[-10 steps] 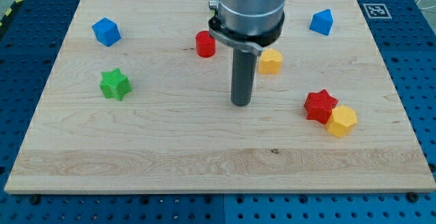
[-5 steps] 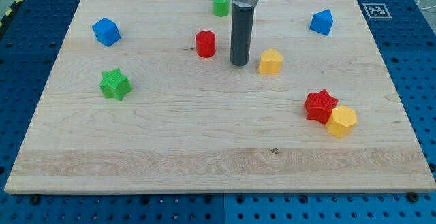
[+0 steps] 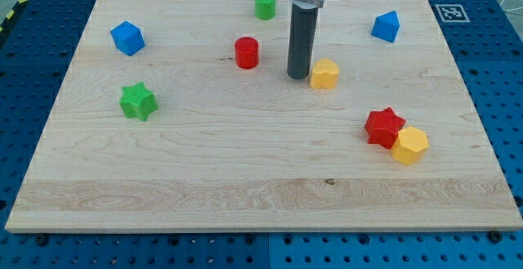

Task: Slide the yellow heart right a bit

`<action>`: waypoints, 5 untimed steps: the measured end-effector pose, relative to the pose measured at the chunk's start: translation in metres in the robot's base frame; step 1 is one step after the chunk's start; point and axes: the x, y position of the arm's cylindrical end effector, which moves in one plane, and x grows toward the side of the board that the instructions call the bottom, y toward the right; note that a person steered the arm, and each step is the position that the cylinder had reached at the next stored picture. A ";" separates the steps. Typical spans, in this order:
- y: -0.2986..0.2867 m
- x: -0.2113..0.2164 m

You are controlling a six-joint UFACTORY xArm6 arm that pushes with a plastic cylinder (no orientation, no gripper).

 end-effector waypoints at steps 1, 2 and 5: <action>0.009 0.000; 0.015 0.000; 0.032 0.000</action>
